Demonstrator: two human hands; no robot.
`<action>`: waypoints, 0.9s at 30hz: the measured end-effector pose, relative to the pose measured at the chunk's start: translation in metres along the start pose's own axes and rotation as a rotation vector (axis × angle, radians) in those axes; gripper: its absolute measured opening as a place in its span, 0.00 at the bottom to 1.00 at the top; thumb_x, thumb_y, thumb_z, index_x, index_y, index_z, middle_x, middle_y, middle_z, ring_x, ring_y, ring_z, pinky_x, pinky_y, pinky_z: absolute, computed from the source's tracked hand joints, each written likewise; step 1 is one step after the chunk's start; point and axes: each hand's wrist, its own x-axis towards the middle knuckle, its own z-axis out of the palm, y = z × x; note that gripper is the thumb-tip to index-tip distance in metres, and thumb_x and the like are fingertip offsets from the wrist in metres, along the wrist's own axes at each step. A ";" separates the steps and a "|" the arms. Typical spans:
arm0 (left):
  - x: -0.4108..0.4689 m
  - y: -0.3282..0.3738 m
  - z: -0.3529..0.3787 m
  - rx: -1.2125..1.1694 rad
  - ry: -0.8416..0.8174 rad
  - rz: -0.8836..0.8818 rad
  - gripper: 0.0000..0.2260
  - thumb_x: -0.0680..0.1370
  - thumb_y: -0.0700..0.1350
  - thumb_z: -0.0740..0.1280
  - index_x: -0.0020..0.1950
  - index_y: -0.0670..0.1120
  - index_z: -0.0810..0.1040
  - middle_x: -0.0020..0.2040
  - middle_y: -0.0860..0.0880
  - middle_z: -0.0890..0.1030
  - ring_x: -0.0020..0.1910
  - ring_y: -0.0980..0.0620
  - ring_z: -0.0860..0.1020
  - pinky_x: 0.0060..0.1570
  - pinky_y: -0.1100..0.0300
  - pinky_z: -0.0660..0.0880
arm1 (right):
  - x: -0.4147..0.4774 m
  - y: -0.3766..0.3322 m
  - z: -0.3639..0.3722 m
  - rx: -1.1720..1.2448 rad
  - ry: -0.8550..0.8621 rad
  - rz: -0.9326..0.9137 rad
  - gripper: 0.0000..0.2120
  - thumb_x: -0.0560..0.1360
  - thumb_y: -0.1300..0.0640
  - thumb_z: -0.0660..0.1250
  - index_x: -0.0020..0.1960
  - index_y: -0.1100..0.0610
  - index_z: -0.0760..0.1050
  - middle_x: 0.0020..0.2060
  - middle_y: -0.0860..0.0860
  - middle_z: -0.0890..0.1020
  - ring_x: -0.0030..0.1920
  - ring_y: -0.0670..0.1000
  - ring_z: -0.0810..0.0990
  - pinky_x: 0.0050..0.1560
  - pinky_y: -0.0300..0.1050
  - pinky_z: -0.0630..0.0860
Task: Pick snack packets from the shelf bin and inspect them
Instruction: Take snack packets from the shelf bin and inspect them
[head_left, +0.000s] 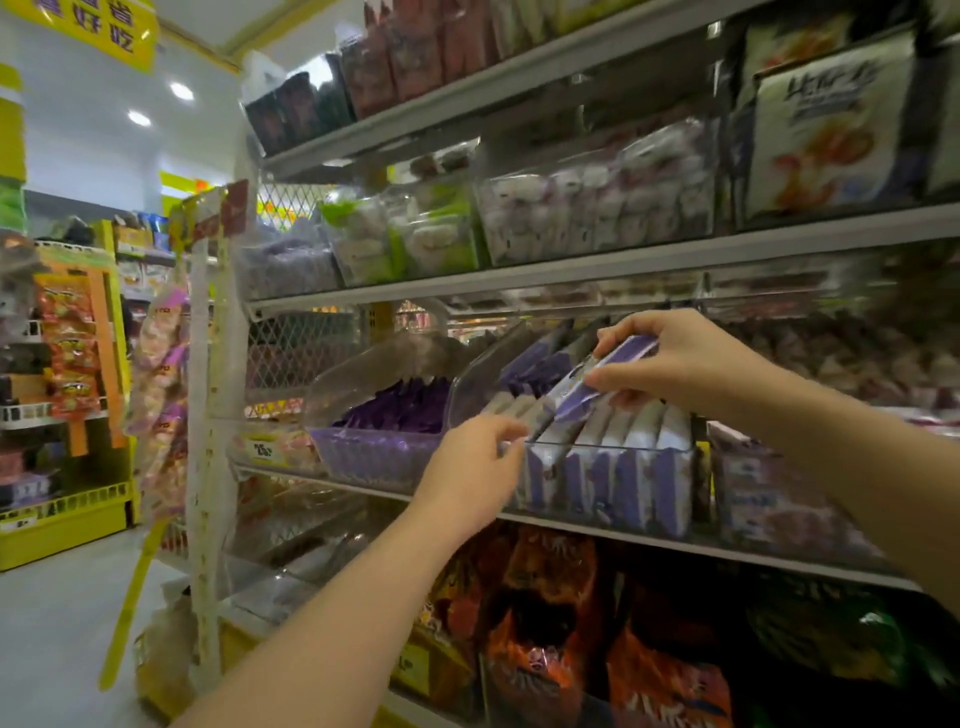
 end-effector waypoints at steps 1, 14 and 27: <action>0.004 0.001 0.004 0.013 -0.011 0.009 0.12 0.81 0.46 0.62 0.62 0.52 0.79 0.59 0.53 0.80 0.55 0.57 0.76 0.54 0.62 0.72 | 0.007 0.001 -0.005 -0.035 -0.028 0.030 0.13 0.59 0.50 0.79 0.40 0.53 0.81 0.37 0.50 0.85 0.35 0.51 0.86 0.36 0.42 0.82; 0.056 -0.011 0.020 0.332 -0.277 0.397 0.10 0.84 0.49 0.52 0.48 0.55 0.70 0.51 0.56 0.72 0.58 0.53 0.68 0.70 0.49 0.59 | 0.071 -0.008 -0.026 -0.130 -0.367 0.298 0.08 0.68 0.60 0.77 0.45 0.60 0.81 0.35 0.56 0.85 0.33 0.50 0.84 0.33 0.37 0.78; 0.047 -0.040 0.017 0.202 -0.135 0.437 0.14 0.81 0.54 0.53 0.39 0.59 0.74 0.38 0.65 0.75 0.44 0.66 0.74 0.71 0.54 0.60 | 0.081 0.019 0.045 -0.754 -0.377 0.189 0.12 0.71 0.54 0.74 0.51 0.55 0.78 0.41 0.51 0.82 0.38 0.46 0.82 0.32 0.35 0.77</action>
